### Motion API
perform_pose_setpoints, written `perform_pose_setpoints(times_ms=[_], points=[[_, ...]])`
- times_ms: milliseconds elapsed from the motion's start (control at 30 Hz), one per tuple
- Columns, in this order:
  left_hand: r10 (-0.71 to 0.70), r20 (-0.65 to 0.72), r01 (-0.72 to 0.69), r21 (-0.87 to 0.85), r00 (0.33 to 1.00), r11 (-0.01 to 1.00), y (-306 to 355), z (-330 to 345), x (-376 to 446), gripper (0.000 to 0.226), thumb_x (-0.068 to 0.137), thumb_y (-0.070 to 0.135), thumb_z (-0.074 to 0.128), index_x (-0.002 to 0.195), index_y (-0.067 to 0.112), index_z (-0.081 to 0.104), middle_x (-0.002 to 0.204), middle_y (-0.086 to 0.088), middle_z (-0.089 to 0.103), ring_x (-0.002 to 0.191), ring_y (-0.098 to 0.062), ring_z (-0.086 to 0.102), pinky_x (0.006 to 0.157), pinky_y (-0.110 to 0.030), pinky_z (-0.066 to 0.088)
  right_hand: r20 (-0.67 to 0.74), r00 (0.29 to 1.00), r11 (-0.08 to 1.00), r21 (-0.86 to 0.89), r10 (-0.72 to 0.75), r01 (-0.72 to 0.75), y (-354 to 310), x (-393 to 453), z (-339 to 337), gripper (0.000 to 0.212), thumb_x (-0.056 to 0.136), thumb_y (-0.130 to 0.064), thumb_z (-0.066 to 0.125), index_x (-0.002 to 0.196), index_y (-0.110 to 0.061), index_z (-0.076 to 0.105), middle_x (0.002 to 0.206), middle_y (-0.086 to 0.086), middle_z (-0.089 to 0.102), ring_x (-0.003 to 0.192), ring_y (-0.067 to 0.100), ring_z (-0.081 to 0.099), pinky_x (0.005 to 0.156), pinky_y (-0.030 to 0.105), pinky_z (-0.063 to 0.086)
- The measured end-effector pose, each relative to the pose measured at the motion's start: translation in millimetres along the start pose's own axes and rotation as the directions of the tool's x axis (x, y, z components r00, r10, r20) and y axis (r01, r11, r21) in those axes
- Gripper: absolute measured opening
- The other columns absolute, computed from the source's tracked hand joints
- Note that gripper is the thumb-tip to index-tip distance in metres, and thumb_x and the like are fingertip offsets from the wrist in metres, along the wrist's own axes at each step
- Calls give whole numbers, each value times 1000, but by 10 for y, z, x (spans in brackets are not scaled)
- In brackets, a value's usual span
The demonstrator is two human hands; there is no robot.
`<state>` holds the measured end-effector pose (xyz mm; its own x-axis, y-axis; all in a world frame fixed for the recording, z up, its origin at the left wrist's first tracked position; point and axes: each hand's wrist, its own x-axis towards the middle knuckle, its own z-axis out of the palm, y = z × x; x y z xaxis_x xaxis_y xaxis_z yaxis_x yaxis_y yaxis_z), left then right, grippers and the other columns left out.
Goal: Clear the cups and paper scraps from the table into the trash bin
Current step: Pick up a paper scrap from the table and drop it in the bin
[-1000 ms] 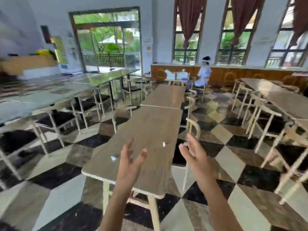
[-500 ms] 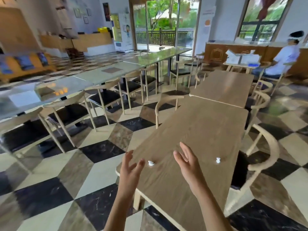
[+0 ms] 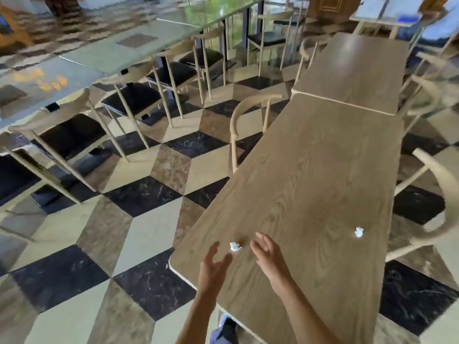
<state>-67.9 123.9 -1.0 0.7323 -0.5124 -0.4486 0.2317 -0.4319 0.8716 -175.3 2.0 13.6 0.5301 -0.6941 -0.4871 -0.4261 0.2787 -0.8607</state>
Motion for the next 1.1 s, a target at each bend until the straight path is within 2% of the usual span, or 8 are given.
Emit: perform_pose_setpoints(times_ms=[233,400,500,700,833,933,1000,1100], points=[[-145,102,135,99,984,986,-145,104,684,50,88,5,72,135,9,58,75,11,62,68,-17,57,72,-31,48,-34,982,983,25,184,-184,124,452,361,51,97,-15,54,147,-14,44,154,7,46,138,19,47,115,40,39],[-190,141,160,199,972,967,-176,197,953,37,87,6,68,124,11,67,97,-19,77,75,-26,67,74,-36,51,-83,968,971,54,238,-234,194,642,537,41,93,-5,53,132,-19,60,130,1,61,113,6,60,96,23,46],[-195,142,164,207,970,965,-179,252,1038,32,83,-1,69,114,3,72,105,-20,75,101,-35,70,94,-49,54,-132,946,952,122,296,-281,304,737,562,41,94,2,50,132,-11,59,125,8,66,107,15,66,100,34,52],[-138,178,84,283,974,955,-124,277,1074,34,76,-8,68,80,23,79,77,5,80,79,-10,75,78,-38,60,-164,937,946,158,309,-284,315,784,537,18,86,3,62,101,12,66,106,36,67,104,49,64,97,56,50],[-121,233,45,306,965,951,-10,414,1059,43,75,-7,69,69,36,73,74,13,79,70,3,72,67,-21,56,-238,933,958,167,269,-234,318,729,405,25,85,7,59,105,3,73,107,22,75,107,35,70,91,36,58],[-116,302,19,306,946,952,130,609,952,32,77,-3,70,78,28,77,78,7,78,77,-12,75,74,-34,61,-346,906,962,208,242,-177,300,581,200,24,84,14,59,105,13,71,107,27,72,106,35,70,88,34,55],[-64,390,-71,324,918,943,205,792,822,20,77,2,75,85,20,80,81,3,79,81,-18,75,80,-40,61,-421,885,968,228,197,-107,311,414,12,15,83,18,58,93,20,69,92,28,70,92,30,72,80,41,55],[22,569,-227,292,822,929,284,1124,461,18,75,9,81,72,26,79,72,8,79,76,-16,76,75,-36,60,-514,842,965,259,164,-30,372,-3,-319,17,87,11,64,70,13,66,69,15,54,66,11,51,62,31,39]])
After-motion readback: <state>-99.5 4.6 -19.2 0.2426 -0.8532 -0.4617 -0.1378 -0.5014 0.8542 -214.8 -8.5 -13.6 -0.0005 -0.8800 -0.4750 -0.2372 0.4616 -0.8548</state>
